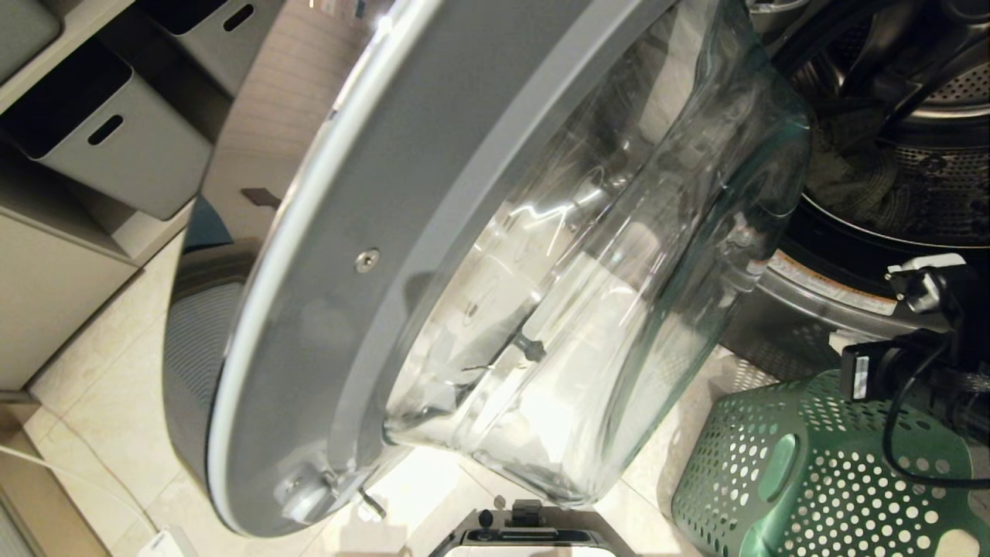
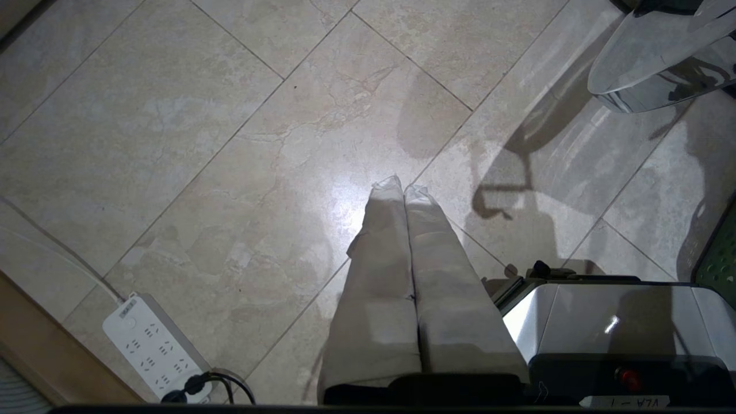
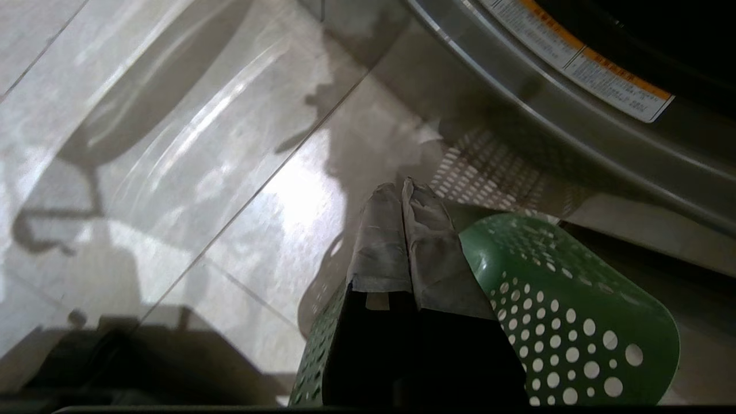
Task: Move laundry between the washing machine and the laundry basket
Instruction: Pick a cloth and place it into the basket
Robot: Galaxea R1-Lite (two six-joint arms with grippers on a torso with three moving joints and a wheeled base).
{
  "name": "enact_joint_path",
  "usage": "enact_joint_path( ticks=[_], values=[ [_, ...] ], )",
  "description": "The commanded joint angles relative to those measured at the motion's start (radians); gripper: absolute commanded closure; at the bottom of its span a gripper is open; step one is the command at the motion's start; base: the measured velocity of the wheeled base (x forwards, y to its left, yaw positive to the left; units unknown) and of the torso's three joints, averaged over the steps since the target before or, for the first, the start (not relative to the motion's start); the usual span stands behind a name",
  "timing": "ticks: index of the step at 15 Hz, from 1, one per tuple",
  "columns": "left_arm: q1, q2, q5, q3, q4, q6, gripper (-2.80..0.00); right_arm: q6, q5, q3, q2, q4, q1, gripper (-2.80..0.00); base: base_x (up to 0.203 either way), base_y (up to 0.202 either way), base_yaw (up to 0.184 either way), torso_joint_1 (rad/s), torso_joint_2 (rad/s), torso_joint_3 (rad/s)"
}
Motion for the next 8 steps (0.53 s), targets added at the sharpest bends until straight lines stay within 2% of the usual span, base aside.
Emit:
enact_joint_path(
  ticks=[1, 3, 4, 8],
  values=[
    [0.0, 0.001, 0.0, 0.002, 0.0, 0.0, 0.0, 0.011, -0.071, -0.019, 0.19, -0.181, -0.002, 0.0, 0.0, 0.0, 0.0, 0.0, 0.0, 0.0],
    [0.0, 0.001, 0.0, 0.002, 0.0, 0.0, 0.0, 0.026, -0.202, -0.09, 0.285, -0.347, -0.006, 0.0, 0.0, 0.0, 0.0, 0.0, 0.0, 0.0],
    [0.0, 0.001, 0.0, 0.002, 0.0, 0.0, 0.0, 0.03, -0.233, -0.127, 0.291, -0.377, -0.006, 0.0, 0.0, 0.0, 0.0, 0.0, 0.0, 0.0],
    [0.0, 0.001, 0.0, 0.002, 0.0, 0.0, 0.0, 0.033, -0.255, -0.256, 0.294, -0.381, -0.035, 0.0, 0.0, 0.0, 0.0, 0.0, 0.0, 0.0]
  ],
)
